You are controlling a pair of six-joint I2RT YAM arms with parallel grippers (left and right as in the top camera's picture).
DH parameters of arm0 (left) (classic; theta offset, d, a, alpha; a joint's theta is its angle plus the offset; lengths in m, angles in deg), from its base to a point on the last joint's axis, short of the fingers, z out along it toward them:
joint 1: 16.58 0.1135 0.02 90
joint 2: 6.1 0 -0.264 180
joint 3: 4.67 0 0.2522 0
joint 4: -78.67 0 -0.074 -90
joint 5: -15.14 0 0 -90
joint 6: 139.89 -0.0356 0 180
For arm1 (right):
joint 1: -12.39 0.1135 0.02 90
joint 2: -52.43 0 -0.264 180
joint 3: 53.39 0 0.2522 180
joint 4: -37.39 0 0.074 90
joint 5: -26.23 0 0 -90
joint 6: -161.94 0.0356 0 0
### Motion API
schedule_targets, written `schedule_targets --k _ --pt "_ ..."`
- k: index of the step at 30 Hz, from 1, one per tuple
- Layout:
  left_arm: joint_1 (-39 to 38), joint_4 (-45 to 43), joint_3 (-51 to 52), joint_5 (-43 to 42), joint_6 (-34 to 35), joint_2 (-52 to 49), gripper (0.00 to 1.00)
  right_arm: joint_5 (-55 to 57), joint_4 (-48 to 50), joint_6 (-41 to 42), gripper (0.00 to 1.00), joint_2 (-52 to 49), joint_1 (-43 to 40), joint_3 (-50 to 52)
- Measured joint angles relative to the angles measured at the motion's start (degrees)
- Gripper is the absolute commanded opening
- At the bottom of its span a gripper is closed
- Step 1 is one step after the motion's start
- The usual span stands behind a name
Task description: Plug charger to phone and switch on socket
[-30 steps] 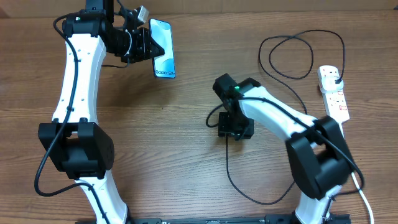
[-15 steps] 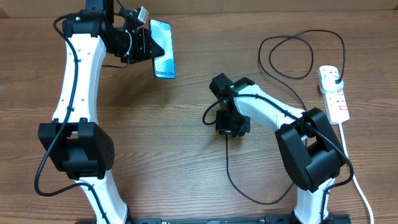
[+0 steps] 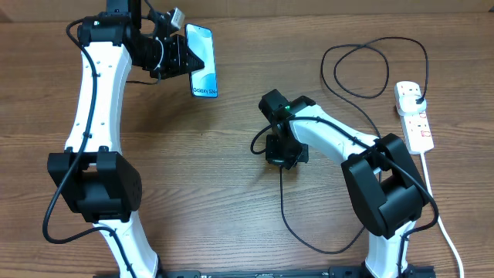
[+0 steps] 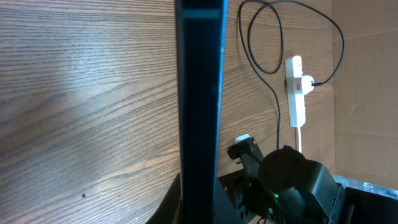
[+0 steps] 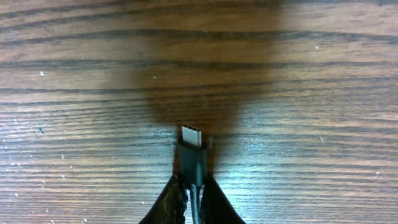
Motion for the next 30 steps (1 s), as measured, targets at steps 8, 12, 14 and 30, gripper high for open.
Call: schedule_targets --k 8,12,14,30 --pt "0.00 -0.02 0.00 0.00 0.00 0.00 0.04 0.74 0.22 0.00 0.09 -0.09 0.02 -0.22" --pt "0.00 0.00 0.00 0.00 0.00 0.00 0.04 1.38 0.85 -0.63 0.09 -0.09 0.04 -0.22" --pt "0.00 0.00 0.00 0.00 0.00 0.00 0.04 1.66 1.20 -0.90 0.05 -0.09 0.04 -0.26" --pt "0.00 -0.04 0.00 -15.65 -9.88 0.00 0.04 -6.71 1.70 -6.12 0.04 0.28 -1.01 -2.49"
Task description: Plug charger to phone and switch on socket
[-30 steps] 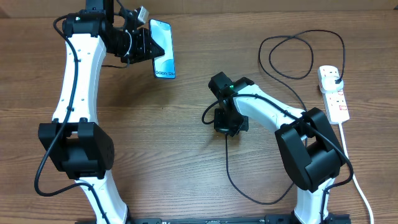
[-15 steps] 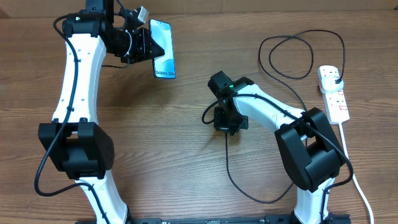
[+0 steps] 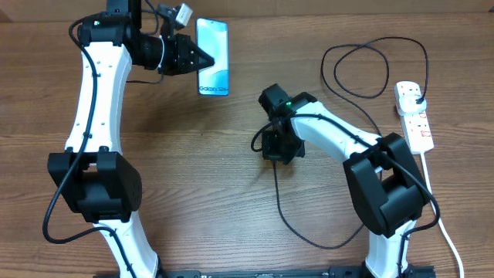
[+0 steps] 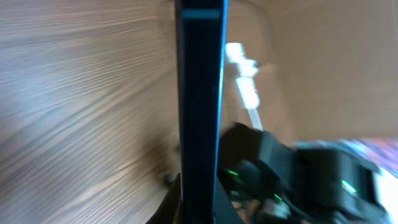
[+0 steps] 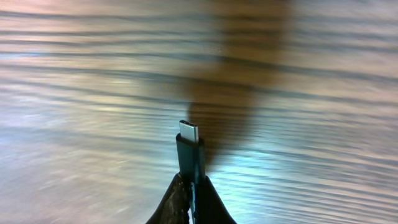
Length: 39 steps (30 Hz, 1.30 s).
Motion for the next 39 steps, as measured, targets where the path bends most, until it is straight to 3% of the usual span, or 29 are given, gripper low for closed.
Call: schedule_targets --k 5,10,13,18,22,28,39 --pt "0.00 -2.14 0.00 -14.95 -6.78 0.00 0.04 -10.38 2.21 -3.93 0.04 9.77 -2.51 -1.95" --pt "0.00 -5.38 0.00 -24.09 -8.31 0.00 0.04 -14.82 2.56 -4.85 0.04 20.11 -1.79 -2.91" --pt "0.00 -5.57 0.00 -27.74 -8.31 0.00 0.04 -17.29 5.01 -4.94 0.04 21.33 -0.55 -2.93" --pt "-0.20 -5.55 0.00 -29.00 -8.31 0.00 0.04 -18.69 6.45 -4.35 0.04 22.75 -0.46 -2.93" --pt "-1.33 -3.76 0.00 -25.18 -8.33 0.00 0.04 -18.40 6.45 -3.89 0.04 24.70 0.11 -3.06" --pt "-4.90 -4.22 0.00 -21.64 -8.33 0.00 0.04 -9.51 6.80 -0.02 0.04 24.72 6.60 -3.93" --pt "-5.09 -4.31 0.00 -21.22 -5.20 0.00 0.04 -0.55 9.01 4.46 0.04 25.05 6.54 -5.92"
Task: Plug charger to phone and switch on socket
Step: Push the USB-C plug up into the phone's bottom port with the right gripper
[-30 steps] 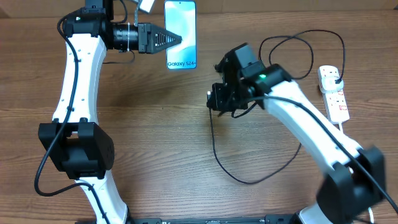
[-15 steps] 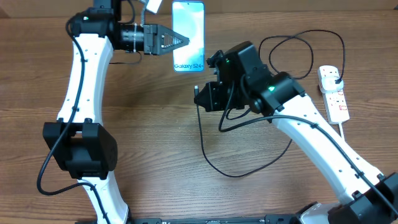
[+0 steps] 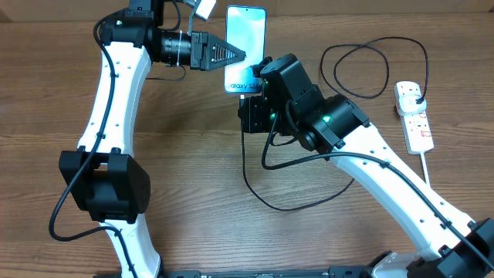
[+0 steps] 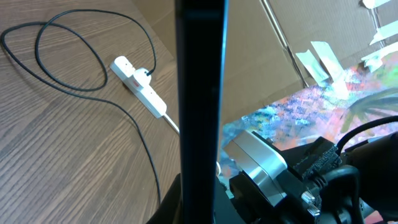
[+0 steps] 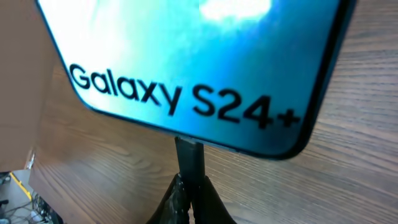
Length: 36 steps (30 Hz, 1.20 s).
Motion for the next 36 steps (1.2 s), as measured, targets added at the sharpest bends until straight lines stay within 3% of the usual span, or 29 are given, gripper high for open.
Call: schedule_targets --k 36 --pt "-0.02 -1.70 0.00 -2.91 3.65 0.00 0.04 -0.46 -0.37 0.24 0.04 3.10 0.00 -0.04"
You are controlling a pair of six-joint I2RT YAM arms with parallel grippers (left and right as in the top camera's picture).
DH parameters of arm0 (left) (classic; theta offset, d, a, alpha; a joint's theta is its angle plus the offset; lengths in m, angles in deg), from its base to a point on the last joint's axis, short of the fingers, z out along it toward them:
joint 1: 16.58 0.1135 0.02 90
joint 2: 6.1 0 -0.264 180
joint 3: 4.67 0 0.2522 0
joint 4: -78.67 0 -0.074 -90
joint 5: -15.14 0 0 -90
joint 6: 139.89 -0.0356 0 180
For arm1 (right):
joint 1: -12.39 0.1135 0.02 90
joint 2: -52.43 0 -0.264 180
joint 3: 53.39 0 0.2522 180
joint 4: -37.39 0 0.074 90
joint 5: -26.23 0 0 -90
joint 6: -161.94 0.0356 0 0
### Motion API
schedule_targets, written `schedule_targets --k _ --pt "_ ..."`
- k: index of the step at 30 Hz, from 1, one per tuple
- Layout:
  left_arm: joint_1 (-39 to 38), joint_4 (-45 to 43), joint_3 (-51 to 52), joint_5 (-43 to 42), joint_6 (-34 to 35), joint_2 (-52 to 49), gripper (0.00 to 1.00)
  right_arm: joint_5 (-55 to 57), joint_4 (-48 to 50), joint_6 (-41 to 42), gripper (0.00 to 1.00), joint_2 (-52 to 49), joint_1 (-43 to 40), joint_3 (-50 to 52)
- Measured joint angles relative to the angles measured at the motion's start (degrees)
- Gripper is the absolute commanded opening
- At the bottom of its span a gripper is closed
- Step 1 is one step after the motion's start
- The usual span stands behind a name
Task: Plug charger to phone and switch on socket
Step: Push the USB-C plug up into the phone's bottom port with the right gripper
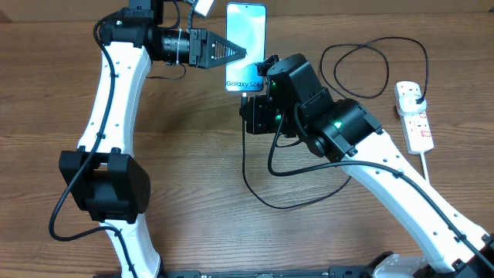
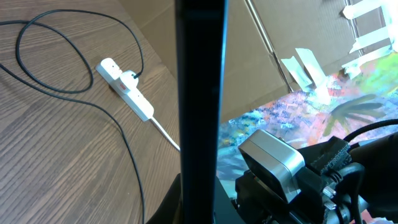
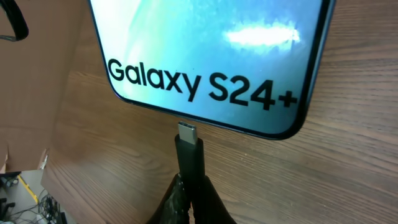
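The phone (image 1: 245,46), screen lit with "Galaxy S24+" (image 3: 205,59), is held above the table at the back, my left gripper (image 1: 231,52) shut on its left edge. In the left wrist view it shows edge-on as a dark bar (image 2: 199,106). My right gripper (image 3: 191,193) is shut on the black USB-C plug (image 3: 189,149). The plug's silver tip sits just short of the phone's bottom edge, a small gap showing. From overhead the right gripper (image 1: 248,99) is directly below the phone. The white socket strip (image 1: 414,116) lies at the right with the charger plugged in.
The black charger cable (image 1: 363,69) loops at the back right and trails in a long curve (image 1: 266,197) under the right arm. The strip's white lead (image 1: 455,235) runs to the front right. Cardboard walls (image 2: 205,37) border the table.
The plug has drawn back a little: its tip was hidden at the phone's bottom edge, and now the silver tip shows with a small gap. The phone has stayed in place.
The left gripper held the phone at the back left while the right gripper held the plug low over the table's middle. The phone then moved rightward. Later phone and plug met at the back centre, the plug tip against the phone's bottom edge. Now the tip stands slightly clear.
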Motion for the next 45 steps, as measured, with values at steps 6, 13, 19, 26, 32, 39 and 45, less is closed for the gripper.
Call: schedule_targets --k 6,13,19,26,32,39,45 --pt "0.00 0.00 0.00 -0.52 0.00 0.00 0.04 0.00 0.33 0.02 0.04 0.00 0.00 0.00" --pt "0.00 0.00 0.00 -2.14 -0.02 0.00 0.04 0.00 0.35 -0.02 0.04 0.00 0.00 0.00" --pt "0.00 0.00 0.00 -2.12 -0.04 0.00 0.04 0.00 0.37 0.00 0.04 0.00 -0.09 0.00" --pt "0.02 -0.02 0.00 -1.20 -0.04 0.00 0.04 -0.15 0.37 0.02 0.04 0.00 -0.63 0.00" --pt "0.00 -0.02 0.00 -1.22 -0.04 0.00 0.04 -0.17 0.37 0.02 0.04 0.00 -0.63 0.00" --pt "0.00 -0.02 0.00 -1.22 -0.07 0.00 0.04 -1.62 0.98 0.00 0.04 0.00 -0.66 0.00" --pt "0.00 -0.02 0.00 -1.22 -0.04 0.00 0.04 -1.68 1.07 0.00 0.04 0.00 -0.63 0.00"
